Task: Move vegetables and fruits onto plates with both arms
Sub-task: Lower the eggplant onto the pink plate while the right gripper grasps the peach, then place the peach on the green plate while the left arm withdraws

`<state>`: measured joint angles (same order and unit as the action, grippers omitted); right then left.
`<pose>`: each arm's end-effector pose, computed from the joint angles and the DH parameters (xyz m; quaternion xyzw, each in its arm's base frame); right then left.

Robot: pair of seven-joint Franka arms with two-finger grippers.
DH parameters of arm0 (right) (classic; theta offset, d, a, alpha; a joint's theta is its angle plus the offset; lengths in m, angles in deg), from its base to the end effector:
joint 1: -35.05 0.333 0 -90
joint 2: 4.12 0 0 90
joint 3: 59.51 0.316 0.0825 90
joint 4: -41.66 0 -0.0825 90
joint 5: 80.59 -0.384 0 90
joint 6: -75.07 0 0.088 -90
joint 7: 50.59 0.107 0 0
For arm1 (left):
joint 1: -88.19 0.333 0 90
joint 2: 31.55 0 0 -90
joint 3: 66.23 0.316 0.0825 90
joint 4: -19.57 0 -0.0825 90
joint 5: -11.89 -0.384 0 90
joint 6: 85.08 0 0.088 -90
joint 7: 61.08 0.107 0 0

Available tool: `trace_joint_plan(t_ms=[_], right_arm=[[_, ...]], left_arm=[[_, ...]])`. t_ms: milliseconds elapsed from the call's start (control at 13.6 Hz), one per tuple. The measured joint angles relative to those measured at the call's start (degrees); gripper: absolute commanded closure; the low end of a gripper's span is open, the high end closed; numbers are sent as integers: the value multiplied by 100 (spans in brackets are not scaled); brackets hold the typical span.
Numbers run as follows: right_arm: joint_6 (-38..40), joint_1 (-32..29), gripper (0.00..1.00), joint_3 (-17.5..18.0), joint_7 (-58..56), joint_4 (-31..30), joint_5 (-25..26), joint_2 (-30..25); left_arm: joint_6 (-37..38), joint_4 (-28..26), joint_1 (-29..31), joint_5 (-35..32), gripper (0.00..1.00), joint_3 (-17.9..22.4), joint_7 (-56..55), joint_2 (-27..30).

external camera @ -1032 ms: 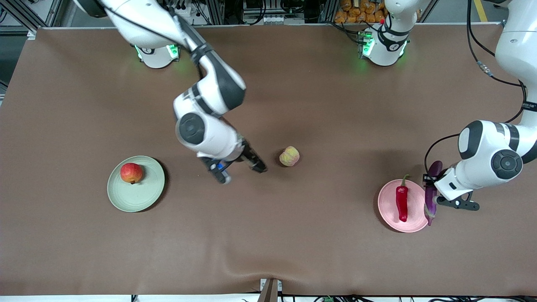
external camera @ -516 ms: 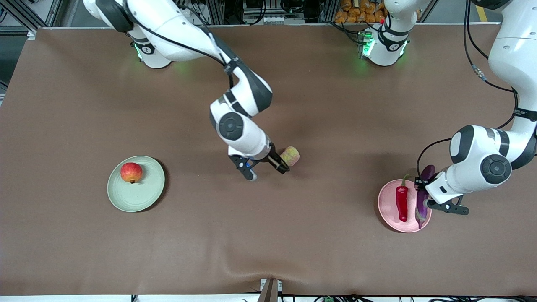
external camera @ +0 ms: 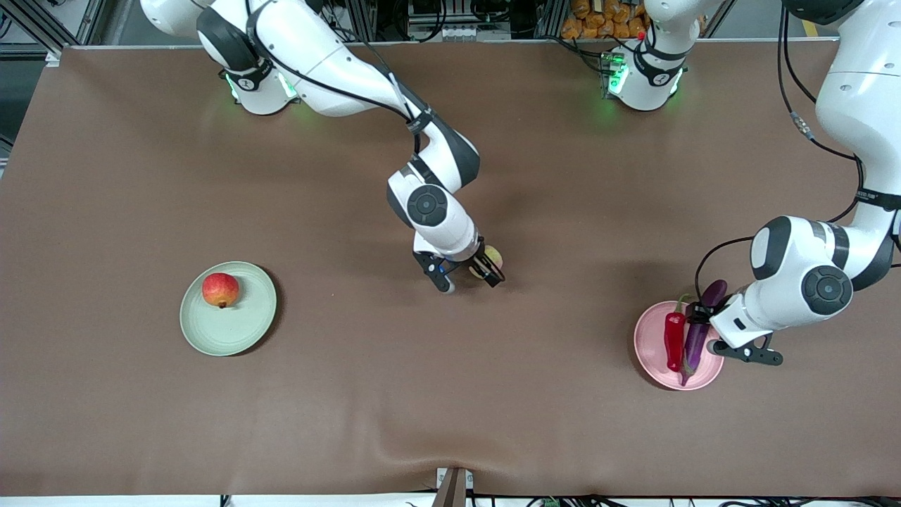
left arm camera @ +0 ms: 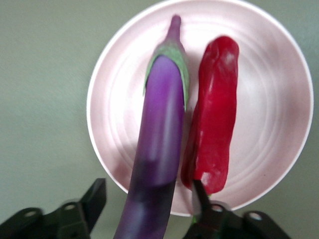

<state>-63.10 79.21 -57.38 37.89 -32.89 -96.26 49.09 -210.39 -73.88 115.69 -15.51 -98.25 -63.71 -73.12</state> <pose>0.5312 0.5473 0.1974 -0.8817 0.4490 0.0706 0.1264 0.6827 0.0115 0.2388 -0.9941 0.1069 0.0164 0.0105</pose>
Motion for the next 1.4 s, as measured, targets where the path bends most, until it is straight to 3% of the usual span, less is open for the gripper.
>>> trace_joint_plan(t_ms=[74, 368, 663, 958, 1253, 1400], right_arm=[[-16, 31, 100, -18, 57, 5, 4, 25], [139, -53, 100, -183, 189, 167, 77, 20], [2048, -690, 100, -218, -239, 826, 124, -192], [3147, -1689, 100, -259, -1850, 1025, 146, -501], [3380, -2764, 100, -339, -4088, 1013, 264, -499], [3495, -3251, 100, -337, -5029, 935, 575, -498]], left_arm=[[9, 69, -10, -12, 0, -7, -12, 32], [645, 235, -17, 49, 0, -105, -363, 634], [1577, 243, -24, 388, 0, -387, -1022, 1501], [2228, 445, -28, 804, 0, -427, -1244, 2290], [3588, 1259, -20, 1311, 0, -501, -1245, 2654], [3963, 1399, -22, 1605, 0, -528, -1246, 2716]])
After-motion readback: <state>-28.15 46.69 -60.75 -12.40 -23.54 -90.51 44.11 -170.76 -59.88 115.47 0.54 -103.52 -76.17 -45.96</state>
